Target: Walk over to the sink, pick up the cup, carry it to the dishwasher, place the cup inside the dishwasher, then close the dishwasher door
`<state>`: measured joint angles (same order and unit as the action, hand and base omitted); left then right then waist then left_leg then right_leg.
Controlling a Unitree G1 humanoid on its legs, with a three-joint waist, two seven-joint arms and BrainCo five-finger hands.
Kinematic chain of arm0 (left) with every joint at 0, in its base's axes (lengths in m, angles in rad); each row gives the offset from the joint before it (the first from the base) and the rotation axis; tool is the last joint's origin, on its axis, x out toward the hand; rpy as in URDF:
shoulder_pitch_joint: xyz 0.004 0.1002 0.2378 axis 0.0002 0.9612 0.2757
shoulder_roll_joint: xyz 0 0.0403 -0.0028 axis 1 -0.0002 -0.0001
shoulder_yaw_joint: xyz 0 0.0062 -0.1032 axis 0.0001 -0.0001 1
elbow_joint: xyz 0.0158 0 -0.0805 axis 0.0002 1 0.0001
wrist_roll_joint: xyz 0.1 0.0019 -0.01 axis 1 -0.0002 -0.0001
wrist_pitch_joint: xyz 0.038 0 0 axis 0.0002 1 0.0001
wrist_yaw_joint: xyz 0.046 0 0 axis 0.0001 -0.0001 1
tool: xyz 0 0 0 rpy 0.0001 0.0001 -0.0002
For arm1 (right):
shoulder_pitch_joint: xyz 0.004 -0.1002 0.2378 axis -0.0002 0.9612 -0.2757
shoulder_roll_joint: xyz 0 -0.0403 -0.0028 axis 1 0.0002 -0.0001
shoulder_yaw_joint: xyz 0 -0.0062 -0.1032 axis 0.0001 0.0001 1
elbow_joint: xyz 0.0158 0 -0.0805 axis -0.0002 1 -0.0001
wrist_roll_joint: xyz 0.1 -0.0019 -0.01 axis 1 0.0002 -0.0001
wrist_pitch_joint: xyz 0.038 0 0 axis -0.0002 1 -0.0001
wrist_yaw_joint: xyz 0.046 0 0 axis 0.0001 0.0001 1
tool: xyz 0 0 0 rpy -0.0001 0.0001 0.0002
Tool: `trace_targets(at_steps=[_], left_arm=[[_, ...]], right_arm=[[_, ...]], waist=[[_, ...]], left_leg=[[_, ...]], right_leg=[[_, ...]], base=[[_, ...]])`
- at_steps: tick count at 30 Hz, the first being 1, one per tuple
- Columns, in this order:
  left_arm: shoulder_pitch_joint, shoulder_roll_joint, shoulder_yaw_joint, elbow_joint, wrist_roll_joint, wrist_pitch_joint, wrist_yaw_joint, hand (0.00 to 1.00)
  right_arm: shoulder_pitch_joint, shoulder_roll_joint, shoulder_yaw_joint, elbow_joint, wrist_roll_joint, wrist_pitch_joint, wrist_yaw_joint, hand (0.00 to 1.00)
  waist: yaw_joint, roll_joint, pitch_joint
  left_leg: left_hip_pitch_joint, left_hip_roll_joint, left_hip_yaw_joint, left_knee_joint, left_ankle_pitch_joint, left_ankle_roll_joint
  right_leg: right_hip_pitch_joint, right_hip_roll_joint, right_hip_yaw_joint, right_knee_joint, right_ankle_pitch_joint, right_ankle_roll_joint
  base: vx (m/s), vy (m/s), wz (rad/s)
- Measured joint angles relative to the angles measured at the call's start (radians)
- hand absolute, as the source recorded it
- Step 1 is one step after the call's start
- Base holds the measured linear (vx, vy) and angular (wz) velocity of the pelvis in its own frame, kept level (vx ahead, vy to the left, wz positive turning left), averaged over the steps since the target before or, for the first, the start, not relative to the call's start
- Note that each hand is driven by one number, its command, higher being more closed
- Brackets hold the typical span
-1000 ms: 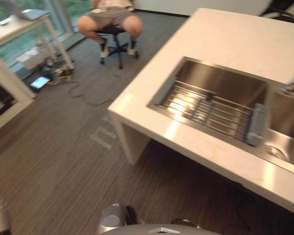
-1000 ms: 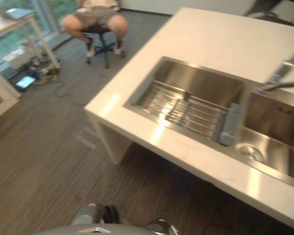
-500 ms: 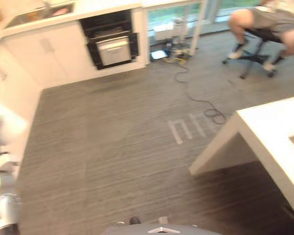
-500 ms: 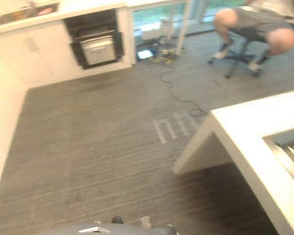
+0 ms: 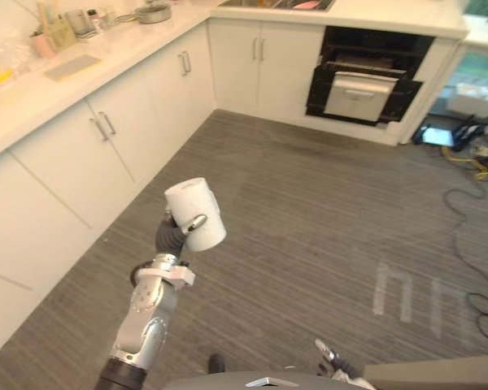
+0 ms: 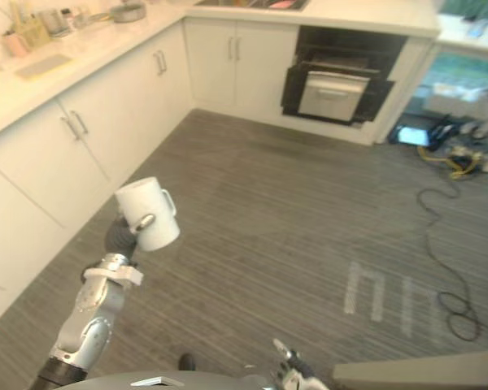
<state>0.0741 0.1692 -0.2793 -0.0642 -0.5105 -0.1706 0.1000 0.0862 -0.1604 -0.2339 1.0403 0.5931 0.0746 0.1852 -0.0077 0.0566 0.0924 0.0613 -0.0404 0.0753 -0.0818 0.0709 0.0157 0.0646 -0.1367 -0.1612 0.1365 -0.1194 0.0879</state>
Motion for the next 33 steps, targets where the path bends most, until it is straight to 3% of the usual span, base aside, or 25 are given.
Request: trace_targets(at_steps=[5,10,14,21,28,29,33], left_arm=[[-0.004,0.018,0.009,-0.003,0.011,0.002,0.007,1.00],[-0.004,0.025,0.006,-0.003,0.025,0.013,0.007,1.00],[-0.005,0.041,0.008,-0.005,0.073,0.013,0.030,1.00],[-0.005,0.046,0.040,-0.007,0.273,0.004,0.100,1.00],[-0.010,0.049,0.046,-0.005,0.280,-0.018,0.136,1.00],[-0.093,0.058,0.080,0.042,0.281,-0.046,0.206,1.00],[-0.093,0.058,0.080,0.043,0.281,-0.046,0.206,1.00]], right_arm=[[-0.020,0.027,0.035,0.011,0.009,0.021,-0.026,0.00],[-0.010,0.029,0.028,0.045,0.058,0.040,-0.037,0.00],[0.012,0.031,-0.003,0.050,0.082,0.041,-0.038,0.00],[0.055,0.033,-0.025,0.050,0.128,0.034,-0.010,0.00],[0.098,0.047,-0.047,0.053,0.113,0.014,0.004,0.00],[0.112,0.054,-0.052,0.048,0.066,0.021,0.025,0.00],[0.112,0.054,-0.052,0.048,0.066,0.021,0.025,0.00]], waist=[[0.009,-0.016,0.000],[-0.002,-0.050,0.004],[-0.013,-0.048,0.004],[-0.030,-0.044,0.003],[-0.055,-0.025,-0.009],[-0.066,-0.042,-0.020],[-0.069,-0.042,-0.020]], left_leg=[[0.010,0.013,-0.019,0.004,-0.003,-0.010],[0.015,0.021,-0.003,0.004,0.001,-0.016],[0.024,0.023,0.019,-0.002,0.003,-0.014],[0.029,0.035,0.065,-0.002,-0.008,-0.014],[0.060,0.044,0.147,-0.001,-0.025,-0.019],[0.075,0.052,0.159,-0.002,-0.034,-0.027],[0.075,0.052,0.160,-0.002,-0.034,-0.027]], right_leg=[[0.042,0.018,-0.020,-0.044,0.010,-0.008],[0.042,0.025,-0.011,-0.052,0.020,-0.013],[0.041,0.028,0.011,-0.055,0.033,-0.014],[0.036,0.039,0.050,-0.078,0.043,-0.014],[0.020,0.049,0.129,-0.080,0.064,-0.012],[0.043,0.057,0.144,-0.132,0.084,-0.013],[0.042,0.057,0.146,-0.133,0.084,-0.013]], base=[[0.05,-0.125,0.10],[-0.02,-0.089,-0.10],[-0.08,0.011,-0.17],[-0.07,0.006,-0.19],[0.05,0.013,-0.33],[0.01,0.001,-0.10],[0.00,0.000,-0.01]])
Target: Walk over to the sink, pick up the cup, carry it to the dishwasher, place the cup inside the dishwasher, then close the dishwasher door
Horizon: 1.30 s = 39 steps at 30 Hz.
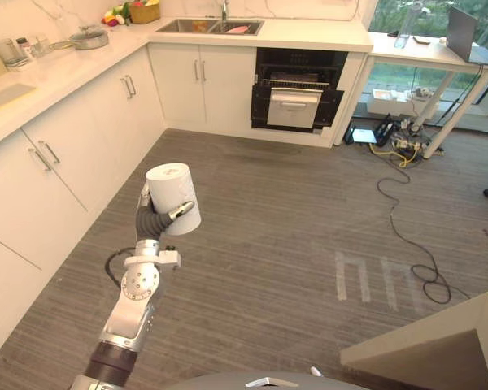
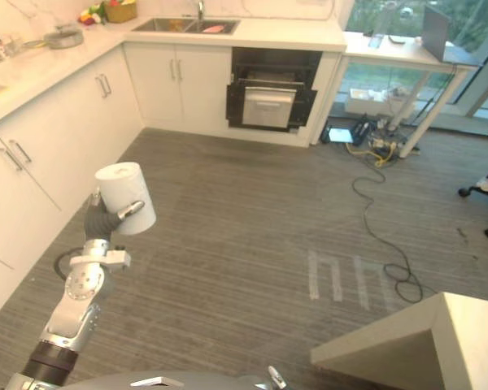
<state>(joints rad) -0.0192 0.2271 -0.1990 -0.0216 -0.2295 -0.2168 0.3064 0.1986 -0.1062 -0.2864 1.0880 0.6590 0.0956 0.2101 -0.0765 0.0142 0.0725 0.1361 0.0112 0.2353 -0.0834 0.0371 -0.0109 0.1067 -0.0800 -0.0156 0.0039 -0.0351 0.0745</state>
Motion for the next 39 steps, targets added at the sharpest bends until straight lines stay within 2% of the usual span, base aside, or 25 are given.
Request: trace_targets(at_steps=[5,8,9,11,12,13,14,15,17,19,20,22,25,26,27,28,29,30,31,33,34,35,37,38,39], left_arm=[[-0.001,-0.013,-0.001,0.026,-0.001,0.000,-0.011,1.00],[-0.007,-0.048,-0.009,0.077,-0.004,0.015,-0.029,1.00],[-0.007,-0.067,-0.026,0.084,-0.005,0.028,-0.031,1.00],[-0.006,-0.105,-0.048,0.084,-0.006,0.041,-0.048,1.00],[-0.004,-0.130,-0.048,0.094,-0.011,0.046,-0.058,1.00],[-0.004,-0.135,-0.050,0.095,-0.014,0.050,-0.062,1.00],[-0.003,-0.135,-0.050,0.095,-0.014,0.051,-0.075,1.00],[-0.002,-0.137,-0.050,0.095,-0.014,0.052,-0.079,1.00],[-0.022,-0.134,-0.047,0.086,-0.009,0.052,-0.078,1.00],[-0.056,-0.132,-0.063,0.082,0.062,0.067,-0.056,1.00],[-0.060,-0.132,-0.069,0.082,0.070,0.068,-0.052,1.00],[-0.070,-0.136,-0.096,0.058,0.127,0.070,-0.048,1.00],[-0.068,-0.145,-0.128,-0.006,0.185,0.071,-0.045,1.00],[-0.066,-0.165,-0.134,-0.014,0.204,0.068,-0.031,1.00],[-0.056,-0.174,-0.146,-0.014,0.204,0.068,-0.025,1.00],[-0.053,-0.184,-0.171,-0.017,0.204,0.071,-0.025,1.00],[-0.051,-0.190,-0.176,-0.020,0.204,0.074,-0.025,1.00],[-0.043,-0.201,-0.174,-0.030,0.200,0.080,-0.020,1.00],[-0.040,-0.199,-0.173,-0.037,0.196,0.080,-0.014,1.00],[-0.035,-0.195,-0.163,-0.039,0.194,0.081,-0.015,1.00],[-0.034,-0.192,-0.153,-0.039,0.194,0.089,-0.016,1.00],[-0.034,-0.189,-0.149,-0.041,0.193,0.090,-0.015,1.00],[-0.032,-0.190,-0.142,-0.069,0.192,0.091,-0.013,1.00],[-0.026,-0.189,-0.120,-0.105,0.191,0.091,-0.012,1.00],[-0.019,-0.182,-0.097,-0.124,0.191,0.091,-0.008,1.00]], right_arm=[[-0.002,0.001,0.000,-0.005,0.001,0.011,0.007,0.00],[-0.001,0.000,-0.012,-0.010,0.003,0.023,0.015,0.00],[0.006,0.001,-0.022,-0.010,0.005,0.035,0.026,0.00],[0.013,0.009,-0.061,-0.011,0.012,0.065,0.029,0.00],[0.016,0.010,-0.083,-0.012,0.009,0.089,0.036,0.00],[0.020,0.014,-0.093,-0.012,-0.001,0.101,0.046,0.00],[0.036,0.039,-0.127,-0.011,-0.020,0.121,0.079,0.00],[0.046,0.049,-0.129,-0.012,-0.029,0.125,0.089,0.00],[0.079,0.081,-0.121,-0.022,-0.036,0.128,0.109,0.00],[0.112,0.113,-0.119,-0.032,-0.034,0.132,0.108,0.00],[0.116,0.117,-0.120,-0.033,-0.033,0.134,0.107,0.00],[0.156,0.132,-0.125,-0.037,0.006,0.160,0.070,0.00],[0.178,0.131,-0.117,-0.044,0.020,0.184,0.045,0.00],[0.180,0.122,-0.111,-0.053,0.021,0.187,0.037,0.00],[0.188,0.112,-0.107,-0.062,0.020,0.188,0.031,0.00],[0.184,0.109,-0.106,-0.078,0.020,0.188,0.027,0.00],[0.184,0.105,-0.111,-0.082,0.016,0.188,0.029,0.00],[0.190,0.094,-0.120,-0.089,0.012,0.194,0.032,0.00],[0.197,0.085,-0.120,-0.090,0.012,0.193,0.037,0.00],[0.174,0.066,-0.121,-0.066,0.004,0.172,0.001,0.00],[0.157,0.054,-0.117,-0.053,-0.002,0.159,-0.015,0.00],[0.156,0.048,-0.115,-0.053,-0.017,0.151,-0.017,0.00],[0.155,0.020,-0.091,-0.054,-0.071,0.138,-0.015,0.00],[0.145,0.002,-0.052,-0.072,-0.085,0.137,-0.014,0.00],[0.128,-0.015,-0.025,-0.098,-0.092,0.131,-0.020,0.00]], waist=[[-0.007,0.000,0.000],[-0.010,-0.011,0.008],[-0.009,-0.027,0.011],[0.000,-0.031,0.016],[0.012,-0.034,0.025],[0.009,-0.042,0.031],[-0.003,-0.048,0.044],[-0.008,-0.043,0.048],[-0.005,-0.065,0.050],[-0.009,-0.075,0.049],[-0.010,-0.075,0.049],[-0.022,-0.075,0.048],[-0.027,-0.079,0.031],[-0.037,-0.062,0.020],[-0.041,-0.030,0.006],[-0.055,0.000,-0.012],[-0.057,0.007,-0.016],[-0.052,0.020,-0.013],[-0.040,0.030,-0.007],[-0.030,0.037,0.013],[-0.028,0.029,0.022],[-0.024,0.028,0.023],[0.013,0.024,0.026],[0.038,0.012,0.037],[0.051,-0.003,0.047]], left_leg=[[-0.015,-0.002,0.004,0.000,-0.001,0.002],[-0.013,-0.017,0.006,0.004,-0.012,0.002],[-0.009,-0.033,0.005,0.005,-0.024,0.009],[0.000,-0.047,0.013,0.000,-0.040,0.021],[0.013,-0.056,0.026,0.000,-0.050,0.035],[0.031,-0.061,0.026,0.000,-0.057,0.045],[0.091,-0.059,0.012,0.007,-0.072,0.057],[0.095,-0.049,0.010,0.019,-0.089,0.057],[0.086,-0.012,0.008,0.106,-0.155,0.052],[0.065,0.011,-0.019,0.187,-0.218,0.038],[0.061,0.013,-0.023,0.198,-0.227,0.037],[0.053,0.013,-0.059,0.283,-0.309,0.016],[0.059,0.013,-0.087,0.388,-0.425,-0.006],[0.068,0.041,-0.103,0.428,-0.479,-0.026],[0.079,0.069,-0.106,0.440,-0.508,-0.041],[0.028,0.103,-0.096,0.607,-0.519,-0.050],[-0.011,0.118,-0.093,0.704,-0.505,-0.048],[-0.071,0.148,-0.102,0.887,-0.427,-0.071],[-0.153,0.195,-0.101,1.091,-0.306,-0.057],[-0.261,0.253,-0.081,1.358,-0.280,-0.015],[-0.326,0.260,-0.057,1.423,-0.284,0.002],[-0.365,0.259,-0.043,1.428,-0.290,0.003],[-0.461,0.251,0.017,1.334,-0.317,0.008],[-0.509,0.234,0.065,1.189,-0.329,0.017],[-0.535,0.190,0.080,0.954,-0.302,0.036]], right_leg=[[-0.019,0.000,0.002,0.006,-0.003,-0.001],[-0.059,-0.015,-0.002,0.099,-0.064,-0.008],[-0.088,-0.033,-0.007,0.174,-0.101,-0.002],[-0.142,-0.069,-0.052,0.327,-0.139,-0.016],[-0.209,-0.092,-0.082,0.490,-0.143,-0.024],[-0.230,-0.105,-0.087,0.566,-0.139,-0.030],[-0.288,-0.118,-0.114,0.735,-0.131,-0.051],[-0.301,-0.109,-0.119,0.741,-0.159,-0.051],[-0.338,-0.067,-0.142,0.670,-0.194,-0.045],[-0.393,-0.030,-0.124,0.544,-0.160,-0.021],[-0.400,-0.028,-0.119,0.531,-0.154,-0.020],[-0.425,-0.026,-0.078,0.498,-0.114,-0.025],[-0.416,-0.040,-0.077,0.553,-0.133,-0.046],[-0.423,-0.033,-0.096,0.638,-0.181,-0.054],[-0.425,-0.020,-0.121,0.677,-0.239,-0.061],[-0.420,-0.018,-0.154,0.724,-0.303,-0.084],[-0.414,-0.019,-0.161,0.745,-0.332,-0.087],[-0.367,-0.014,-0.175,0.754,-0.377,-0.099],[-0.301,0.004,-0.183,0.726,-0.406,-0.112],[-0.175,0.038,-0.188,0.640,-0.419,-0.121],[-0.084,0.042,-0.186,0.561,-0.414,-0.113],[-0.041,0.042,-0.186,0.517,-0.409,-0.107],[0.060,0.034,-0.168,0.398,-0.390,-0.091],[0.110,0.015,-0.145,0.351,-0.386,-0.084],[0.142,-0.015,-0.126,0.336,-0.386,-0.083]], base=[[0.00,0.000,-0.01],[0.02,0.037,0.06],[0.08,0.058,0.18],[0.07,0.013,-0.04],[0.02,-0.010,-0.27],[-0.01,-0.028,-0.13],[-0.04,-0.025,0.06],[-0.12,-0.057,0.08],[-0.20,-0.088,0.08],[-0.07,-0.053,0.24],[0.17,-0.033,0.40],[0.33,-0.073,0.48],[0.51,-0.170,0.37],[0.63,-0.208,0.32],[0.73,-0.186,0.54],[0.61,-0.130,0.50],[0.67,-0.167,0.46],[0.64,-0.172,0.17],[0.63,-0.147,0.06],[0.56,-0.076,-0.12],[0.54,-0.043,-0.14],[0.47,-0.003,-0.12],[0.15,0.055,-0.33],[-0.21,0.065,-0.61],[-0.33,0.054,-0.81]])
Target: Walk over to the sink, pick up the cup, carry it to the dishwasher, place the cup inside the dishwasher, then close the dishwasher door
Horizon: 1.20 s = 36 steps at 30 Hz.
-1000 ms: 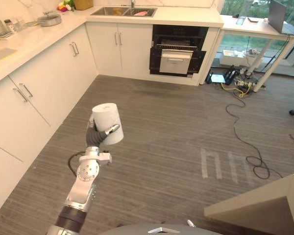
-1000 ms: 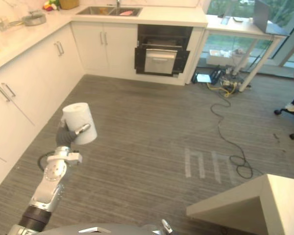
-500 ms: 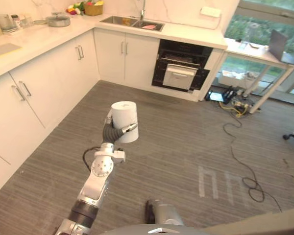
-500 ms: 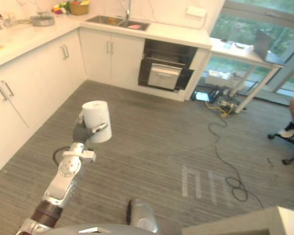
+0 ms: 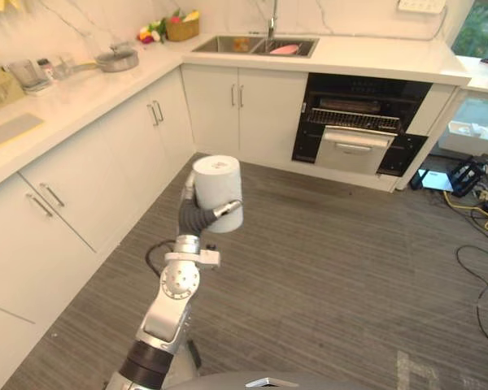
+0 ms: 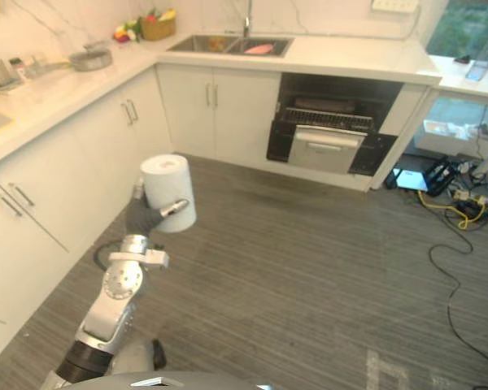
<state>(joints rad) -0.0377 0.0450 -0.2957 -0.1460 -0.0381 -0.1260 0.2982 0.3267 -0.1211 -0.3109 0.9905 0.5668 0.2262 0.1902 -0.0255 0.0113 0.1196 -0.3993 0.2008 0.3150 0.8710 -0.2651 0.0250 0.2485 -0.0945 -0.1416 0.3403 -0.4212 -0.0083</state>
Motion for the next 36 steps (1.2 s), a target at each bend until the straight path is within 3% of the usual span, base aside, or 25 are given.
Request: trace_targets(at_steps=[2,3,4,5,6,9,11,12,13,14,15,16,19,20,22,24,25,26,27,28,30,32,33,34,36], left_arm=[[0.040,0.008,0.033,-0.001,0.000,0.000,0.000,1.00],[0.058,0.012,0.038,0.000,0.000,-0.001,-0.001,1.00],[0.091,0.038,0.057,0.020,-0.001,-0.003,-0.009,1.00],[0.086,0.046,0.072,0.042,-0.004,-0.004,-0.022,1.00],[0.077,0.055,0.093,0.068,-0.014,-0.008,-0.046,1.00],[0.076,0.065,0.094,0.082,-0.042,-0.041,-0.130,1.00],[0.061,0.067,0.071,0.081,-0.043,-0.061,-0.171,1.00],[0.046,0.078,0.047,0.079,-0.043,-0.074,-0.188,1.00],[0.025,0.082,0.014,0.076,-0.038,-0.081,-0.203,1.00],[0.012,0.089,0.006,0.074,-0.037,-0.083,-0.208,1.00],[-0.012,0.096,-0.003,0.080,-0.036,-0.084,-0.215,1.00],[-0.026,0.100,-0.014,0.083,-0.037,-0.083,-0.211,1.00],[-0.051,0.103,-0.052,0.093,-0.039,-0.084,-0.205,1.00],[-0.054,0.099,-0.083,0.093,-0.038,-0.085,-0.206,1.00],[-0.065,0.090,-0.132,0.090,-0.038,-0.082,-0.203,1.00],[-0.087,0.088,-0.158,0.089,-0.038,-0.077,-0.197,1.00],[-0.095,0.078,-0.164,0.089,-0.037,-0.072,-0.193,1.00],[-0.093,0.063,-0.167,0.091,-0.037,-0.068,-0.189,1.00],[-0.092,0.031,-0.180,0.092,-0.038,-0.065,-0.173,1.00],[-0.093,0.022,-0.185,0.092,-0.037,-0.062,-0.172,1.00],[-0.096,0.014,-0.198,0.092,-0.036,-0.045,-0.169,1.00],[-0.100,0.006,-0.212,0.092,-0.035,-0.042,-0.168,1.00],[-0.096,-0.016,-0.213,0.091,-0.035,-0.041,-0.160,1.00],[-0.094,-0.025,-0.212,0.088,-0.036,-0.034,-0.147,1.00],[-0.093,-0.027,-0.202,0.066,-0.038,-0.025,-0.134,1.00]], right_arm=[[-0.030,-0.038,0.035,-0.028,-0.002,0.001,-0.005,0.00],[-0.042,-0.049,0.033,-0.029,-0.002,-0.001,-0.006,0.00],[-0.100,-0.023,0.031,0.003,-0.001,-0.006,-0.025,0.00],[-0.124,-0.006,0.034,0.010,-0.003,-0.001,-0.031,0.00],[-0.156,-0.003,0.029,0.042,-0.004,-0.003,-0.061,0.00],[-0.165,-0.015,-0.055,0.098,-0.002,0.018,-0.071,0.00],[-0.150,-0.012,-0.109,0.105,-0.001,0.016,-0.087,0.00],[-0.137,-0.004,-0.150,0.105,-0.002,0.011,-0.097,0.00],[-0.128,0.002,-0.182,0.104,-0.002,-0.003,-0.105,0.00],[-0.128,0.008,-0.188,0.103,-0.002,-0.009,-0.105,0.00],[-0.128,0.028,-0.191,0.097,-0.002,-0.018,-0.105,0.00],[-0.126,0.054,-0.205,0.088,0.009,-0.036,-0.104,0.00],[-0.097,0.091,-0.206,0.086,0.034,-0.048,-0.103,0.00],[-0.081,0.104,-0.206,0.080,0.036,-0.048,-0.103,0.00],[-0.032,0.126,-0.205,0.066,0.035,-0.039,-0.105,0.00],[-0.004,0.148,-0.203,0.058,0.035,-0.021,-0.108,0.00],[0.015,0.155,-0.202,0.058,0.035,-0.009,-0.110,0.00],[0.026,0.154,-0.202,0.058,0.035,-0.002,-0.113,0.00],[0.038,0.146,-0.198,0.058,0.035,-0.004,-0.115,0.00],[0.034,0.140,-0.190,0.055,0.035,-0.005,-0.116,0.00],[0.017,0.130,-0.182,0.044,0.033,0.005,-0.130,0.00],[0.018,0.127,-0.182,0.030,0.033,0.006,-0.139,0.00],[0.023,0.114,-0.172,0.022,0.014,-0.007,-0.135,0.00],[0.033,0.102,-0.157,0.003,0.002,-0.023,-0.132,0.00],[0.029,0.077,-0.117,-0.017,-0.015,-0.060,-0.126,0.00]], waist=[[0.020,0.019,0.006],[0.026,0.038,0.008],[0.011,0.017,0.015],[0.004,-0.011,0.016],[0.009,-0.019,0.028],[0.011,-0.019,0.028],[0.012,-0.024,0.025],[0.010,-0.035,0.016],[0.001,-0.016,0.008],[-0.008,-0.013,0.009],[-0.033,-0.013,0.012],[-0.055,-0.007,0.012],[-0.081,-0.023,0.026],[-0.094,-0.031,0.034],[-0.094,-0.026,0.029],[-0.096,-0.028,0.020],[-0.101,-0.044,0.013],[-0.106,-0.039,0.010],[-0.107,0.020,-0.010],[-0.108,0.036,-0.019],[-0.112,0.041,-0.024],[-0.111,0.042,-0.024],[-0.100,0.045,-0.023],[-0.089,0.047,-0.022],[-0.075,0.043,-0.020]], left_leg=[[0.047,-0.063,-0.031,-0.580,0.231,-0.004],[0.073,-0.065,-0.052,-0.664,0.376,0.023],[0.085,-0.094,-0.068,-0.631,0.454,0.025],[0.083,-0.109,-0.071,-0.614,0.428,0.026],[0.046,-0.114,-0.080,-0.528,0.368,0.024],[0.016,-0.155,-0.091,-0.387,0.233,0.037],[0.079,-0.202,-0.065,-0.409,0.196,0.043],[0.140,-0.240,-0.044,-0.465,0.184,0.055],[0.223,-0.269,-0.034,-0.544,0.176,0.068],[0.257,-0.278,-0.033,-0.573,0.173,0.073],[0.320,-0.281,-0.032,-0.622,0.166,0.073],[0.393,-0.280,-0.034,-0.676,0.159,0.073],[0.525,-0.272,-0.042,-0.732,0.120,0.059],[0.568,-0.259,-0.040,-0.737,0.090,0.048],[0.639,-0.229,-0.037,-0.735,0.035,0.023],[0.683,-0.221,-0.047,-0.731,-0.014,-0.008],[0.718,-0.219,-0.068,-0.716,-0.060,-0.031],[0.736,-0.208,-0.076,-0.711,-0.087,-0.041],[0.763,-0.171,-0.095,-0.709,-0.124,-0.040],[0.762,-0.162,-0.100,-0.694,-0.119,-0.042],[0.715,-0.136,-0.107,-0.499,-0.077,-0.035],[0.597,-0.087,-0.145,-0.175,0.035,-0.102],[0.494,-0.047,-0.164,0.070,0.096,-0.140],[0.419,-0.003,-0.160,0.224,0.110,-0.122],[0.326,0.047,-0.146,0.301,0.099,-0.084]], right_leg=[[0.034,-0.011,0.044,0.016,-0.010,0.029],[0.050,-0.006,0.065,0.024,-0.022,0.049],[0.080,-0.033,0.116,0.024,-0.049,0.061],[0.080,-0.037,0.134,0.016,-0.044,0.050],[0.079,-0.044,0.135,0.019,-0.014,0.059],[0.061,-0.087,0.133,0.138,0.069,0.087],[-0.012,-0.143,0.129,0.339,0.202,0.108],[-0.083,-0.194,0.122,0.467,0.368,0.110],[-0.132,-0.248,0.093,0.564,0.533,0.092],[-0.174,-0.266,0.079,0.634,0.506,0.066],[-0.260,-0.266,0.053,0.747,0.402,0.024],[-0.332,-0.238,0.031,0.798,0.321,0.012],[-0.451,-0.149,-0.011,0.744,0.194,0.011],[-0.495,-0.113,-0.045,0.643,0.166,0.019],[-0.543,-0.057,-0.095,0.344,0.191,0.034],[-0.570,-0.030,-0.087,0.108,0.281,0.039],[-0.564,-0.029,-0.090,0.048,0.355,0.009],[-0.558,-0.024,-0.091,0.069,0.409,-0.021],[-0.578,0.002,-0.111,0.167,0.368,-0.053],[-0.587,0.007,-0.117,0.199,0.328,-0.058],[-0.560,0.000,-0.123,0.267,0.236,-0.070],[-0.485,-0.002,-0.145,0.252,0.188,-0.071],[-0.422,0.012,-0.160,0.217,0.171,-0.067],[-0.348,0.028,-0.177,0.165,0.162,-0.063],[-0.249,0.044,-0.197,0.090,0.151,-0.048]], base=[[-0.28,0.037,-0.81],[0.10,0.161,-0.61],[0.26,0.152,-0.26],[0.39,0.129,0.02],[0.36,0.060,0.27],[0.37,0.088,0.27],[0.26,0.072,0.02],[-0.03,0.041,-0.21],[-0.01,0.074,-0.27],[0.20,0.121,-0.31],[0.43,0.166,-0.33],[0.44,0.135,-0.32],[0.39,0.022,-0.22],[0.38,-0.034,0.03],[0.52,-0.054,0.03],[0.63,-0.104,0.17],[0.65,-0.140,0.28],[0.83,-0.148,0.28],[0.67,-0.075,0.15],[0.73,-0.084,0.07],[0.68,-0.129,0.13],[0.60,-0.121,0.31],[0.48,-0.090,0.31],[0.45,-0.083,0.27],[0.38,-0.038,0.26]])
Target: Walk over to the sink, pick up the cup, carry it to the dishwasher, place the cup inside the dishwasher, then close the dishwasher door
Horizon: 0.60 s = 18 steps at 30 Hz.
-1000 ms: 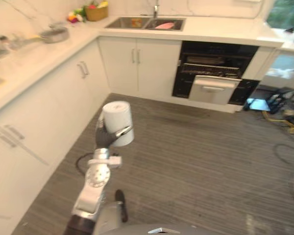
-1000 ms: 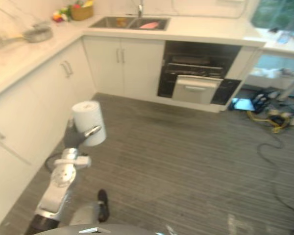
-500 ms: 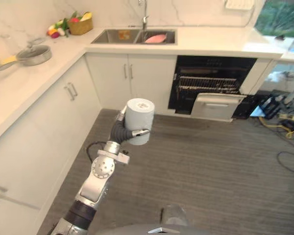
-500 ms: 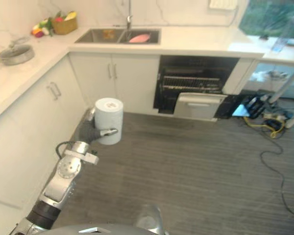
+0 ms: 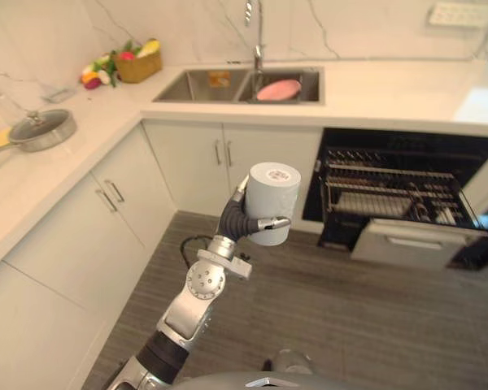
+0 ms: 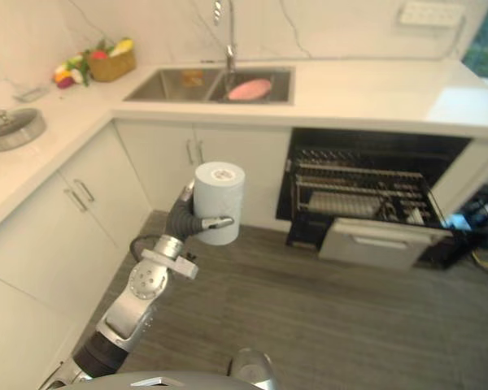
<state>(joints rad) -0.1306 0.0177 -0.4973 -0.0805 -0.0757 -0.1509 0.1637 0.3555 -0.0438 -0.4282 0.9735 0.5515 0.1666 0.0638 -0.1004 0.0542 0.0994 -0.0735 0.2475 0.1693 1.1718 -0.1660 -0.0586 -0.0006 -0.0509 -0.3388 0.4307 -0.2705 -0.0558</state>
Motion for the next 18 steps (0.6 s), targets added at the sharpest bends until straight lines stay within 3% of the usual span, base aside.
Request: trace_targets(at_steps=[1,2,3,4,5,6,9,10,11,12,13,14,15,16,18], left_arm=[[0.005,-0.001,0.018,-0.023,-0.004,0.010,-0.004,1.00],[0.007,0.000,0.028,-0.032,-0.011,0.012,-0.005,1.00],[0.018,0.011,0.041,-0.046,-0.023,0.014,-0.011,1.00],[0.051,0.022,0.058,-0.077,-0.033,0.011,-0.024,1.00],[0.063,0.027,0.061,-0.084,-0.036,0.009,-0.029,1.00],[0.087,0.043,0.061,-0.085,-0.040,0.003,-0.046,1.00],[0.104,0.055,0.063,-0.021,-0.039,-0.026,-0.067,1.00],[0.105,0.063,0.066,0.024,-0.039,-0.053,-0.075,1.00],[0.108,0.076,0.069,0.041,-0.039,-0.063,-0.086,1.00],[0.108,0.088,0.069,0.041,-0.038,-0.070,-0.092,1.00],[0.095,0.092,0.086,0.052,-0.037,-0.082,-0.113,1.00],[0.091,0.092,0.088,0.054,-0.036,-0.083,-0.115,1.00],[0.082,0.097,0.104,0.054,-0.029,-0.093,-0.115,1.00],[0.069,0.109,0.118,0.054,-0.026,-0.096,-0.102,1.00],[0.052,0.118,0.135,0.054,-0.019,-0.098,-0.073,1.00]], right_arm=[[-0.002,-0.019,0.019,-0.013,0.004,-0.018,0.004,0.00],[-0.008,-0.027,0.029,-0.019,0.005,-0.023,0.012,0.00],[-0.036,-0.035,0.037,-0.025,0.013,-0.035,0.027,0.00],[-0.079,-0.046,0.057,-0.020,0.017,-0.037,0.040,0.00],[-0.104,-0.050,0.066,-0.014,0.027,-0.041,0.047,0.00],[-0.147,-0.053,0.074,-0.004,0.056,-0.051,0.065,0.00],[-0.219,-0.068,0.072,0.049,0.132,-0.055,0.089,0.00],[-0.223,-0.071,0.074,0.065,0.162,-0.056,0.085,0.00],[-0.216,-0.070,0.070,0.077,0.189,-0.053,0.075,0.00],[-0.211,-0.065,0.063,0.090,0.198,-0.053,0.065,0.00],[-0.206,-0.057,0.029,0.117,0.209,-0.046,0.036,0.00],[-0.203,-0.055,0.017,0.116,0.209,-0.049,0.029,0.00],[-0.197,-0.052,-0.028,0.117,0.206,-0.048,0.009,0.00],[-0.196,-0.044,-0.050,0.120,0.186,-0.050,-0.010,0.00],[-0.180,-0.039,-0.048,0.132,0.160,-0.056,-0.022,0.00]], waist=[[0.018,-0.001,0.000],[0.029,-0.002,0.001],[0.045,-0.010,-0.001],[0.051,-0.018,-0.001],[0.054,-0.020,-0.001],[0.070,-0.022,0.000],[0.091,-0.020,0.002],[0.090,-0.023,0.000],[0.087,-0.052,-0.017],[0.083,-0.074,-0.028],[0.056,-0.094,-0.037],[0.051,-0.094,-0.033],[0.043,-0.095,-0.015],[0.039,-0.092,0.013],[0.025,-0.071,0.026]], left_leg=[[-0.051,0.025,0.026,-0.037,-0.026,0.028],[-0.073,0.032,0.043,-0.084,-0.045,0.034],[-0.096,0.031,0.087,-0.260,-0.063,0.046],[-0.099,0.005,0.117,-0.535,-0.057,0.041],[-0.099,-0.013,0.117,-0.656,-0.040,0.035],[-0.100,-0.047,0.095,-0.906,0.029,0.015],[-0.115,-0.064,0.072,-1.038,0.088,0.000],[-0.121,-0.072,0.070,-1.004,0.159,-0.001],[-0.141,-0.119,0.075,-0.929,0.202,0.016],[-0.150,-0.150,0.077,-0.900,0.194,0.020],[-0.144,-0.208,0.093,-0.876,0.138,0.055],[-0.136,-0.214,0.096,-0.876,0.132,0.061],[-0.078,-0.228,0.131,-0.889,0.112,0.078],[0.010,-0.231,0.165,-0.918,0.091,0.092],[0.130,-0.229,0.191,-0.984,0.085,0.096]], right_leg=[[0.044,0.006,0.001,-0.035,-0.007,0.010],[0.061,0.006,0.003,-0.050,-0.012,0.017],[0.095,0.002,0.015,-0.089,-0.011,0.029],[0.111,-0.010,0.030,-0.122,-0.005,0.040],[0.114,-0.017,0.039,-0.131,-0.005,0.046],[0.120,-0.031,0.068,-0.146,-0.005,0.064],[0.166,-0.062,0.137,-0.163,-0.035,0.134],[0.197,-0.084,0.161,-0.169,-0.059,0.171],[0.208,-0.138,0.182,-0.176,-0.084,0.213],[0.209,-0.175,0.186,-0.177,-0.092,0.232],[0.163,-0.243,0.204,-0.058,-0.059,0.234],[0.141,-0.252,0.212,-0.013,-0.044,0.234],[0.055,-0.291,0.234,0.192,0.042,0.188],[-0.014,-0.325,0.225,0.392,0.084,0.128],[-0.085,-0.318,0.164,0.545,0.056,0.098]], base=[[0.33,0.006,0.14],[0.29,0.051,-0.06],[0.29,0.092,-0.24],[0.30,0.113,-0.31],[0.33,0.175,-0.54],[0.30,0.168,-0.52],[0.29,0.292,-0.72],[0.43,0.457,-0.66],[0.47,0.465,-0.51],[0.59,0.484,-0.22],[0.40,0.339,0.00],[0.40,0.390,-0.09],[0.20,0.279,-0.48],[0.20,0.246,-0.59],[0.04,0.032,-0.57]])
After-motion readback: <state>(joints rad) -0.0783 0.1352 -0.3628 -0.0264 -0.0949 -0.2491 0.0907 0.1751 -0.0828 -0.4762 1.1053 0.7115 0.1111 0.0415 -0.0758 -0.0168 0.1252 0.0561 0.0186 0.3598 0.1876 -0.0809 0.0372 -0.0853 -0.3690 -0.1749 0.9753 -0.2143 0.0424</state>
